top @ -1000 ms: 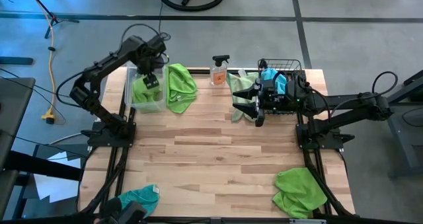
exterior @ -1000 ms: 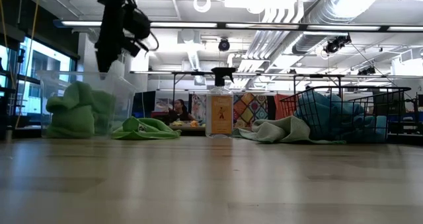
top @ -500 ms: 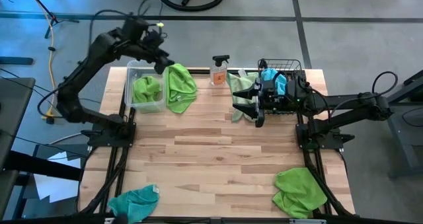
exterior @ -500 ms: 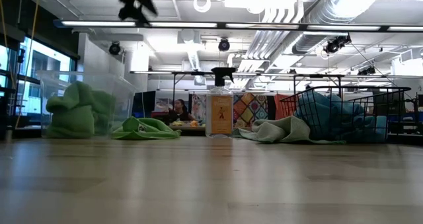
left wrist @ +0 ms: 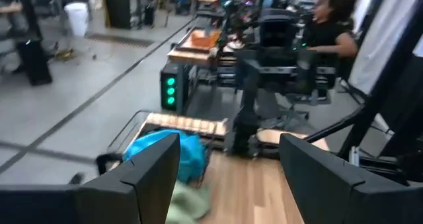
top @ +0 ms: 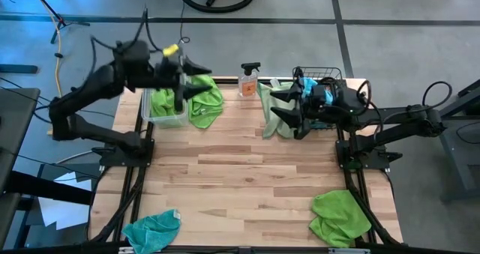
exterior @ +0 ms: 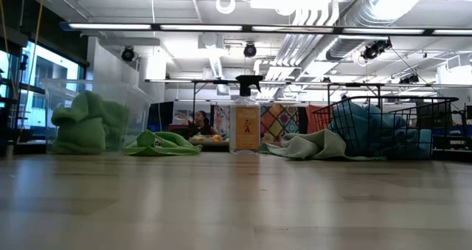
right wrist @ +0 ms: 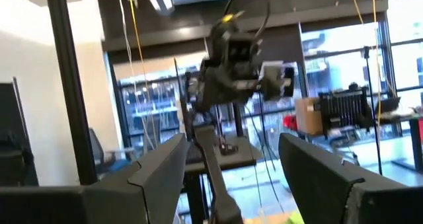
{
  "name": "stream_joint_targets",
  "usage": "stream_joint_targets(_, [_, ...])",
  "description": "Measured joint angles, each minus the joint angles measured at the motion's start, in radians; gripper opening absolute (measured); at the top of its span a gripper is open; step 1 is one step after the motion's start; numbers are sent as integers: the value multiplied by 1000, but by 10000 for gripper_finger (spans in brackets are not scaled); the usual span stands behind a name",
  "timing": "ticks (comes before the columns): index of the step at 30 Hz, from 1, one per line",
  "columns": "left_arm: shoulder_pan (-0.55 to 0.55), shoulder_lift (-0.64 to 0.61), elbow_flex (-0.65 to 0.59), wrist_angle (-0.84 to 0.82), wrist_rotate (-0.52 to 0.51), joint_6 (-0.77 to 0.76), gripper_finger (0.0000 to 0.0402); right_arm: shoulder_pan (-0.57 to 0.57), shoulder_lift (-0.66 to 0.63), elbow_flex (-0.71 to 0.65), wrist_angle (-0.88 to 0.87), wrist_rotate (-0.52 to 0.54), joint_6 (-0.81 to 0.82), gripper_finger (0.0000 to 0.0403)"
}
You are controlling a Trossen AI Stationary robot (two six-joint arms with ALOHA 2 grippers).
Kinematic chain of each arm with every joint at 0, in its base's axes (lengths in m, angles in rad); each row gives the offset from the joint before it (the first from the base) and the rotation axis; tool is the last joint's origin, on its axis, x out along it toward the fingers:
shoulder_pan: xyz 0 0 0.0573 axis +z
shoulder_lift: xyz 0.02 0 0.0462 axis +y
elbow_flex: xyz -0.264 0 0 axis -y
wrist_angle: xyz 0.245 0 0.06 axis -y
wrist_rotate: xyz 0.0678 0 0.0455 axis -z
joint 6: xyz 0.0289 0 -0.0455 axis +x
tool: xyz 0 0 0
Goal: Sort microfiber towel by color & place in baskets
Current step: Put the green microfiber cloth into the bin
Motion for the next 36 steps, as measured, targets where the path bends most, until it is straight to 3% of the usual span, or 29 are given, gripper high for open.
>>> stream_joint_targets(6, [-180, -11, -244, 280, -107, -71, 245, 0, -3, 0, 9, -12, 41, 240])
stream_joint_targets(14, [-311, -9, -510, 720, -237, -133, 245, -2, -3, 0, -36, -38, 22, 240])
stream_joint_targets(27, [-344, -12, -522, 739, -284, -132, 245, -3, -6, 0, -105, -42, 90, 240])
stream_joint_targets(30, [-344, -17, -522, 732, -301, -132, 245, -2, -27, 39, -311, -104, 200, 240])
stream_joint_targets(36, [-344, -18, -522, 730, -326, -142, 245, 97, 9, 251, -1116, -149, 377, 240])
